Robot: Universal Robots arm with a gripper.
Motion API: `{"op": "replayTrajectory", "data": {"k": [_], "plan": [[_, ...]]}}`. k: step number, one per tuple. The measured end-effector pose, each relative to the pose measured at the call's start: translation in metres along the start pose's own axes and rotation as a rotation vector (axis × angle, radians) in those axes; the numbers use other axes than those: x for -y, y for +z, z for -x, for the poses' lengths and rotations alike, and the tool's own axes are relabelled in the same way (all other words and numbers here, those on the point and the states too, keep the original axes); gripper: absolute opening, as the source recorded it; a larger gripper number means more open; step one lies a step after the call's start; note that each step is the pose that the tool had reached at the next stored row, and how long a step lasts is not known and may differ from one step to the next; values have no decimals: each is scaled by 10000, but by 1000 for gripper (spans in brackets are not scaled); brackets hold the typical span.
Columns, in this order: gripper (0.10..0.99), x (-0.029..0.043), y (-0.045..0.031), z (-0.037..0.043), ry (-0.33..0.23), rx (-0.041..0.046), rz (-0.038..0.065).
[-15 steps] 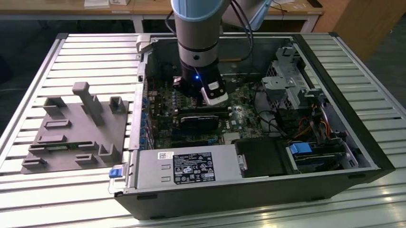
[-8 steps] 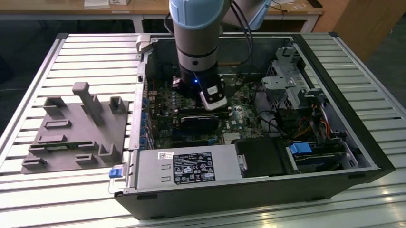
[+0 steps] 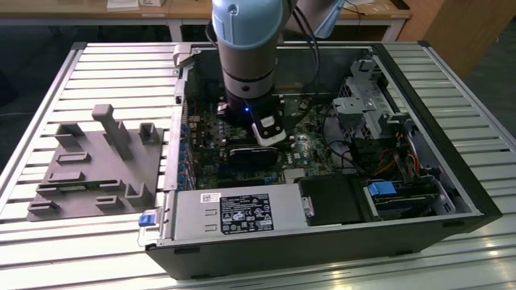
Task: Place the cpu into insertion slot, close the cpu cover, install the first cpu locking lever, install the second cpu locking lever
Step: 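Install the second cpu locking lever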
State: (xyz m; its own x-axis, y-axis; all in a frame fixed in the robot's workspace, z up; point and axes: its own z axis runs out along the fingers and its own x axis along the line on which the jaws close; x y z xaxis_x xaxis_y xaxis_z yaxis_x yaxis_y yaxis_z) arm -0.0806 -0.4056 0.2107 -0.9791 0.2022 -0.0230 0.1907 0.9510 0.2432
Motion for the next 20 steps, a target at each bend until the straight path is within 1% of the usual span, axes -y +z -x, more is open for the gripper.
{"op": "replayTrajectory", "data": {"k": [2, 4, 7, 8, 11, 14, 18, 20], "plan": [[102, 18, 9, -17, -17, -40, 166], [102, 38, 19, -36, -35, -75, 307], [102, 65, 38, -60, -67, -121, 495], [102, 72, 47, -66, -77, -133, 539], [102, 87, 85, -79, -104, -161, 634], [102, 97, 112, -91, -115, -179, 704], [102, 110, 136, -123, -123, -196, 768], [102, 112, 143, -128, -124, -207, 827]]}}
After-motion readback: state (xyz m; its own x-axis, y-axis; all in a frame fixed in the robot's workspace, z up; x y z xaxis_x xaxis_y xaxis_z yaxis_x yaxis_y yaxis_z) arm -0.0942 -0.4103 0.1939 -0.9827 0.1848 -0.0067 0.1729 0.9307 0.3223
